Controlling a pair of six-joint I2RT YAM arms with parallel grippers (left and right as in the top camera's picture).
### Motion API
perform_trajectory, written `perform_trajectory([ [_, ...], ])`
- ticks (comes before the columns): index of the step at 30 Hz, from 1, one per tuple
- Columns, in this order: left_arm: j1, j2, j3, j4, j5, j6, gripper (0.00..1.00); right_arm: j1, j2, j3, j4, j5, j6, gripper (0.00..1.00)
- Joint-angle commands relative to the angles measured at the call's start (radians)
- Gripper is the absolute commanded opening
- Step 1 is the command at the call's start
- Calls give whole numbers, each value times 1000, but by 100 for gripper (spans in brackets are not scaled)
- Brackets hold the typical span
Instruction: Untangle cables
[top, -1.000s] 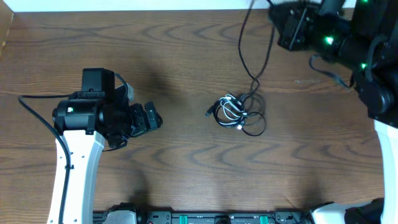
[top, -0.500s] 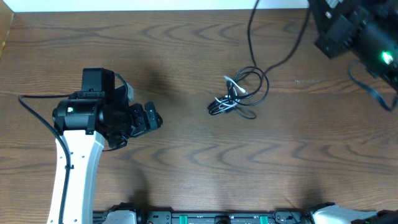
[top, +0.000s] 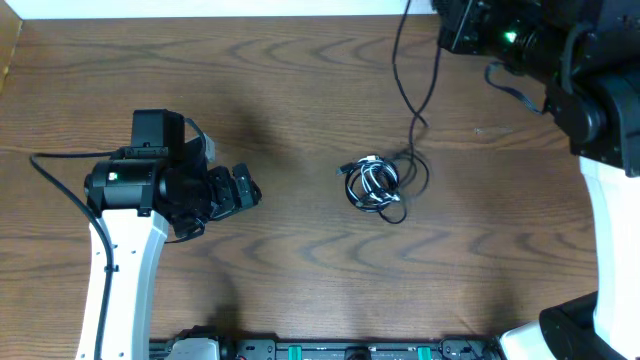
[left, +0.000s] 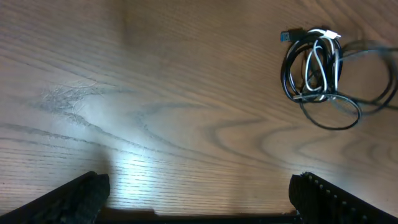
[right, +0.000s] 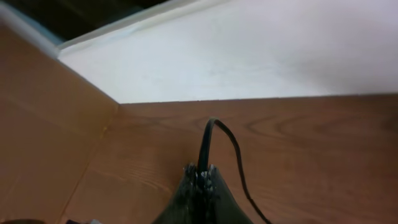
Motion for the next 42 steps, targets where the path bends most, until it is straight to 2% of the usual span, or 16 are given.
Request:
perform_trajectory([
  [1,-3,6,11,-3,5,-4,98,9,-47,100,-2,25,-56,1],
  [8,-3,6,11,-3,5,-4,98,-8,-52,269,-171,424,-72,1],
  [14,-3,6,11,-3,5,-4,98,-8,-38,240,-366,771,0,1],
  [17,-3,6,11,-3,5,-4,98,-8,-11,203,-464,903,101,1],
  [20,-3,6,11,-3,6,-4,98,-8,16,164,-527,872,175,1],
  [23,-3,6,11,-3,5,-4,98,-8,40,129,-542,753,166,1],
  [26,-3,6,11,-3,5,-4,98,-7,60,88,-554,721,146,1],
  [28,-3,6,11,-3,5,-4,98,-11,74,61,-555,822,64,1],
  [29,-3,6,11,-3,5,-4,98,-20,84,44,-560,919,65,1],
  [31,-3,6,11,-3,5,-4,98,-48,100,17,-563,988,112,9],
  [36,-3,6,11,-3,5,-4,98,-138,145,-23,-601,729,106,6],
  [37,-3,6,11,-3,5,-4,98,-151,153,-35,-607,685,105,11],
  [42,-3,6,11,-3,5,-4,98,-178,176,-142,-600,432,-70,63],
])
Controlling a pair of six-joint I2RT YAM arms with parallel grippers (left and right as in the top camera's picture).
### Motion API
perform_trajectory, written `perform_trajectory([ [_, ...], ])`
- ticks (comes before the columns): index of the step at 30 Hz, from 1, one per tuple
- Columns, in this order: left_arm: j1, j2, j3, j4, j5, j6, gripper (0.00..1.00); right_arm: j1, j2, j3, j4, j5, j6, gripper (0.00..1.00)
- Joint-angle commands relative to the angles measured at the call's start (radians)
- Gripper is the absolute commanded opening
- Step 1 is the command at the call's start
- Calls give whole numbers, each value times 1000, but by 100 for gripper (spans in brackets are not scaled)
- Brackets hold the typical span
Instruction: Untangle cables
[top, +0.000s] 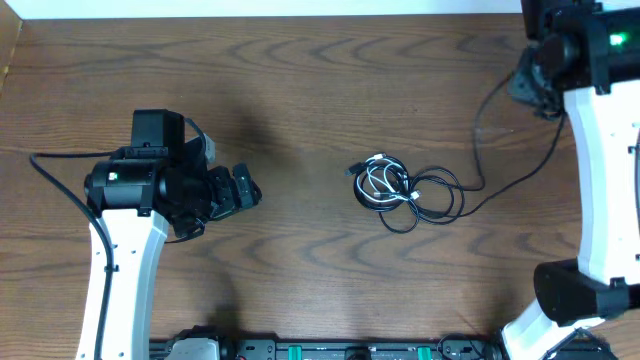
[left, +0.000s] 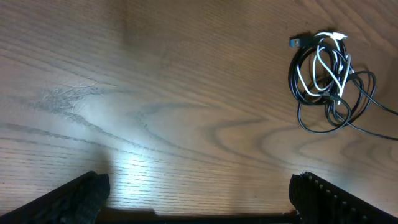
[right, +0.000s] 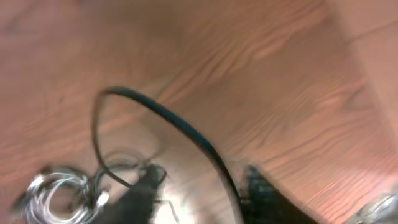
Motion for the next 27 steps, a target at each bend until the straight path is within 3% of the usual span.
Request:
perform_trajectory([
  [1,-3,6,11,-3,5,-4,98,-2,22,-72,0,-210,-133,71],
  [2,-3,6,11,-3,5,-4,98,1,24,-97,6,-220,-139,79],
  [6,-3,6,11,-3,5,-4,98,6,26,-203,36,-225,-139,99],
  [13,-3,6,11,-3,5,-4,98,7,26,-394,125,-258,-139,99],
  [19,-3,6,11,-3,5,-4,98,8,26,-591,224,-445,-223,99],
  [27,-3,6,11,-3,5,-4,98,25,26,-828,420,-451,-206,99],
])
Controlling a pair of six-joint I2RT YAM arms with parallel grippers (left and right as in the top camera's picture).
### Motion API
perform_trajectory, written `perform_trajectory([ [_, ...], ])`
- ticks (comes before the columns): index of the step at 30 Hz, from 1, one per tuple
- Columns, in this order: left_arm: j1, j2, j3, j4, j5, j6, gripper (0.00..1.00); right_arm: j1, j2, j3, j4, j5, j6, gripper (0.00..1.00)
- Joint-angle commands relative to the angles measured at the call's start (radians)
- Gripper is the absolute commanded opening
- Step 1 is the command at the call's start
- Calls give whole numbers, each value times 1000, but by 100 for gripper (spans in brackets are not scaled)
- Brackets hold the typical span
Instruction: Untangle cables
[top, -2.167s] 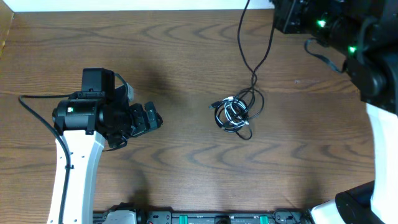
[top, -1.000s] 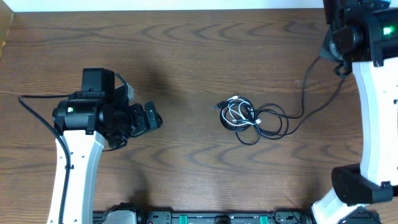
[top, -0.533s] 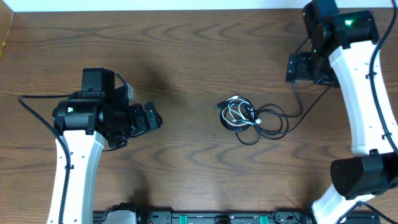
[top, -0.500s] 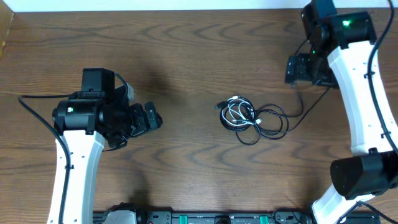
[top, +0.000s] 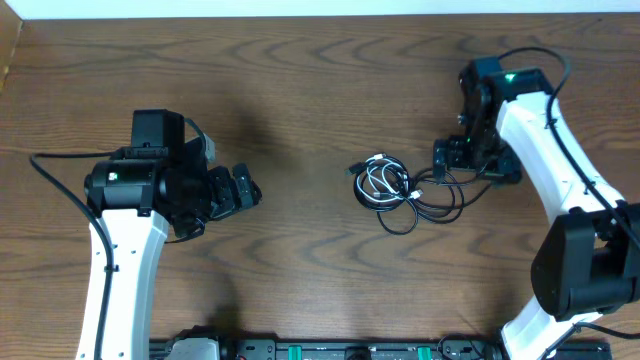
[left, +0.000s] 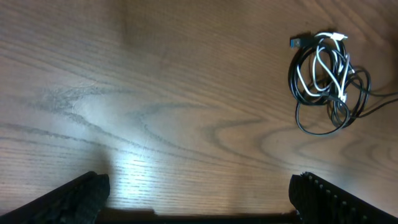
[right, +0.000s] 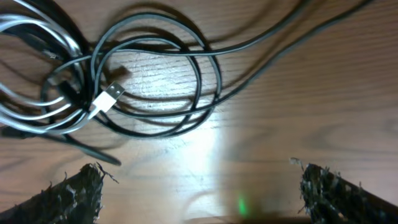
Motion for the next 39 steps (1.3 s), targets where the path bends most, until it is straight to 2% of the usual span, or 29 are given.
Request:
perform_trajectory([
  [1,-3,6,11,-3,5,-2,98,18,3,-87,77,-26,12,99],
  [3,-3,6,11,-3,5,-2,98,18,3,-136,148,-26,59,99],
  [7,-3,6,11,-3,5,-2,98,18,3,-210,262,-14,148,91],
  [14,-3,6,11,-3,5,-2,98,18,3,-290,301,148,298,81],
  [17,-3,6,11,-3,5,-2,98,18,3,-335,374,129,305,76],
  [18,-3,6,11,-3,5,-2,98,18,3,-351,408,104,304,76],
  [22,-3,6,11,-3,5,-2,98,18,3,-395,494,39,305,86],
  [27,-3,6,11,-3,5,-2,98,18,3,-420,543,10,305,82],
  [28,-3,6,11,-3,5,-2,98,18,3,-427,554,11,304,77],
  [31,-3,6,11,-3,5,-2,98,18,3,-451,581,10,304,53],
  [32,-3,6,11,-3,5,-2,98,18,3,-456,580,6,304,38],
  [34,-3,6,11,-3,5,-2,98,18,3,-458,570,-12,304,17],
  [35,-3,6,11,-3,5,-2,98,18,3,-458,570,-31,304,2],
  [39,-3,6,11,-3,5,-2,98,18,2,-449,571,-107,304,1],
])
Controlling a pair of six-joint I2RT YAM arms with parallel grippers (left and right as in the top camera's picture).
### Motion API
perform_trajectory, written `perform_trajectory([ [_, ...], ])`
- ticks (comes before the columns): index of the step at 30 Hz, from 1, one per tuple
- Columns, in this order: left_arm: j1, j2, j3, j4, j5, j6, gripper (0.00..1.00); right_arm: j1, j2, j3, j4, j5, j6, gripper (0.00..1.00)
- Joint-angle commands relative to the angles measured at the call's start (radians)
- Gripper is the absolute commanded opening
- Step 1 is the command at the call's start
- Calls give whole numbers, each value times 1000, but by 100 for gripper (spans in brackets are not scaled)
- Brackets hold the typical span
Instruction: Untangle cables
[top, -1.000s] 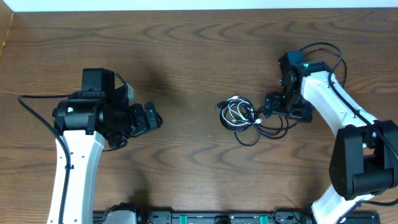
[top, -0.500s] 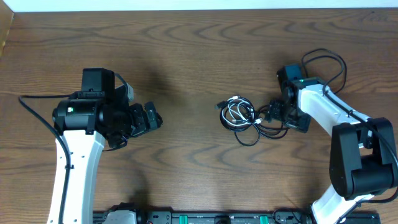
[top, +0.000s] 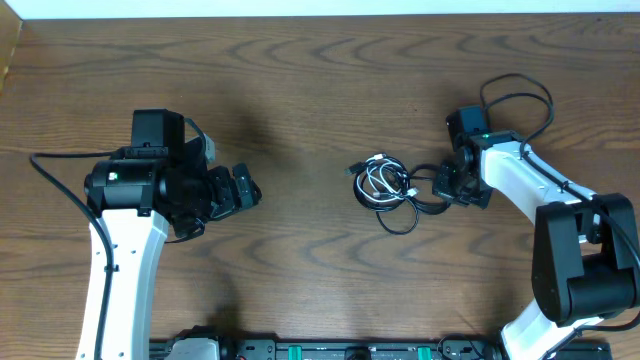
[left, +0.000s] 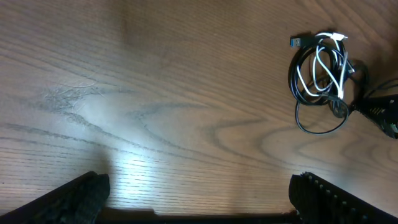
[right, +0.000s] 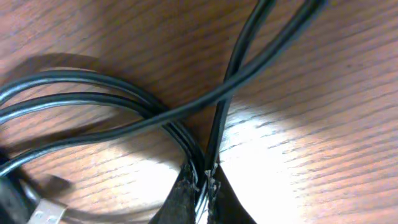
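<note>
A tangle of black and white cables (top: 385, 188) lies at the table's middle right; the left wrist view shows the same bundle (left: 320, 74) at its upper right, a blue-tipped plug on top. My right gripper (top: 447, 186) is down at the bundle's right edge, shut on black cable strands (right: 205, 155) that run between its fingertips. A loose length of black cable (top: 520, 90) loops back over the right arm. My left gripper (top: 243, 188) stands open well left of the bundle, nothing between its fingers.
The brown wooden table (top: 300, 90) carries nothing else. A white wall edge runs along the far side, and a black equipment rail (top: 340, 350) lies along the near edge.
My right gripper was open just above the cable loops beside the bundle; now it sits lower and closer to the bundle, shut on black strands. The left arm has not moved.
My right gripper was high at the far right, shut on a black cable leading from the bundle. Then the cable lay spread to the bundle's right with the arm still high. Then the gripper stood open over the loops, and now pinches black strands at the bundle's right edge.
</note>
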Motion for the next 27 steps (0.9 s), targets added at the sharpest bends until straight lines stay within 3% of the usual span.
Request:
perform_trajectory([
  [1,-3,6,11,-3,5,-2,98,5,17,-10,-2,-134,6,1],
  [6,-3,6,11,-3,5,-2,98,5,-50,117,-77,-235,-29,1],
  [15,-3,6,11,-3,5,-2,98,5,-308,455,-254,-230,-110,1],
  [19,-3,6,11,-3,5,-2,98,6,-419,522,-213,-230,-93,1],
  [27,-3,6,11,-3,5,-2,98,6,-534,526,27,-294,-9,1],
])
